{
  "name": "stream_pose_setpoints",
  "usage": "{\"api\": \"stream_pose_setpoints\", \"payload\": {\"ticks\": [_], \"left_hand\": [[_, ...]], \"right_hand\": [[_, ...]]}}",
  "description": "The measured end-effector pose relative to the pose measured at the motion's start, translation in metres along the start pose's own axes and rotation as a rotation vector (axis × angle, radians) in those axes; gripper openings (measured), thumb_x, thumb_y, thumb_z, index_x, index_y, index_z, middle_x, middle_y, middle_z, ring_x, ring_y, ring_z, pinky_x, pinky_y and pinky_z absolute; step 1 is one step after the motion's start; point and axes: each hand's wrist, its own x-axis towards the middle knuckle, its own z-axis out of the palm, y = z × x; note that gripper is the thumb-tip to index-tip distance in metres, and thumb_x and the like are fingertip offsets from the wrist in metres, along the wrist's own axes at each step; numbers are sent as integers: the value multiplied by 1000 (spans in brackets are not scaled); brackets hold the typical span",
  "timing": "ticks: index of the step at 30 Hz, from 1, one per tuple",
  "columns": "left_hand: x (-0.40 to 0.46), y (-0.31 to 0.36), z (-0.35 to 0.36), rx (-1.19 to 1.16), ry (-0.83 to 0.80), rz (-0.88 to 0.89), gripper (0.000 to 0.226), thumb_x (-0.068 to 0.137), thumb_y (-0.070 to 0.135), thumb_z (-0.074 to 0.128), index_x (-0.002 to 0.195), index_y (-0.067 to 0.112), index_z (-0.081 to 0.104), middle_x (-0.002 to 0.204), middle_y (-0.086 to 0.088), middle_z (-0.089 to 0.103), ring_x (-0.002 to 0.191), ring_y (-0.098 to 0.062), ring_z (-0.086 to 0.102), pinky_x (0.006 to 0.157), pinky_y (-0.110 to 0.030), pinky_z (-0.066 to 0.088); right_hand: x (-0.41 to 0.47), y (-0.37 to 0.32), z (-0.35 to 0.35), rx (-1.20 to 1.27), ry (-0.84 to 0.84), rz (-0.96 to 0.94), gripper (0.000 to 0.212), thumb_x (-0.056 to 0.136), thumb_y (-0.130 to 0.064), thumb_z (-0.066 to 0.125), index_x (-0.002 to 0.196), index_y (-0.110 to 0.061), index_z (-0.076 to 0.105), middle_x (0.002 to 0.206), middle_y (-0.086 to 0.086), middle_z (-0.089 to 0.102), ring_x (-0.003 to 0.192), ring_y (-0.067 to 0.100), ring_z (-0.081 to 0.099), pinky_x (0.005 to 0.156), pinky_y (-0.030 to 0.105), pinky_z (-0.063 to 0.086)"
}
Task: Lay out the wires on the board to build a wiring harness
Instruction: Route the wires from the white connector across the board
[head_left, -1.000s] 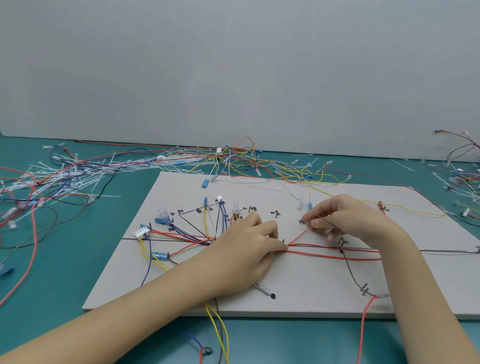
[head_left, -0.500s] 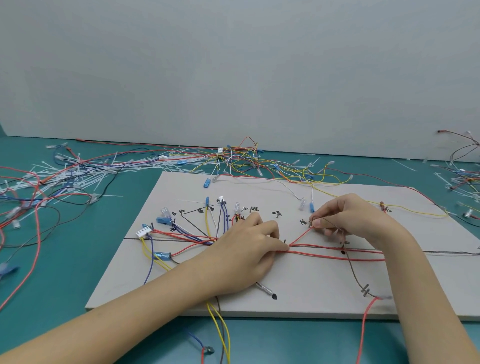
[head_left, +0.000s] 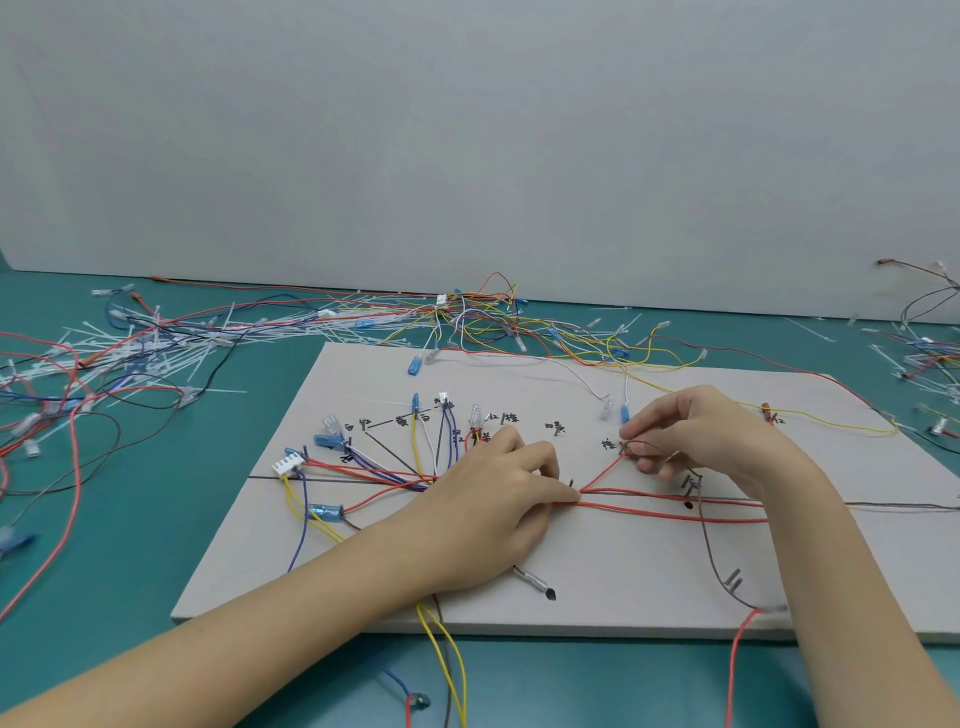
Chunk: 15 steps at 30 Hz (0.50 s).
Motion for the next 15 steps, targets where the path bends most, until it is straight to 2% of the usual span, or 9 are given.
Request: {"api": "stream_pose_setpoints", "payload": {"ticks": [5, 12, 15], "left_hand": [[-1, 0, 1, -24, 10, -5, 34, 95, 17, 48, 123, 26, 65, 104, 7, 54, 92, -17, 38, 82, -37, 42], [0, 2, 1, -30, 27, -9, 35, 92, 13, 50, 121, 24, 67, 102, 7, 55, 91, -16, 37, 82, -33, 40], [1, 2, 1, -23, 34, -7, 35, 91, 12, 51, 119, 23, 68, 99, 5, 55, 91, -17, 39, 81, -34, 40]], "right_hand": [[1, -1, 2, -19, 11, 16, 11, 84, 12, 63, 91, 5, 68, 70, 14, 69, 52, 17, 62, 46, 24, 49], [1, -5, 7, 59, 91, 91, 15, 85, 15, 57, 89, 2, 64, 68, 20, 66, 42, 21, 59, 44, 20, 50], [7, -2, 13, -28, 159, 43, 18, 82, 14, 57, 87, -2, 64, 65, 22, 66, 45, 25, 59, 58, 31, 54]]}}
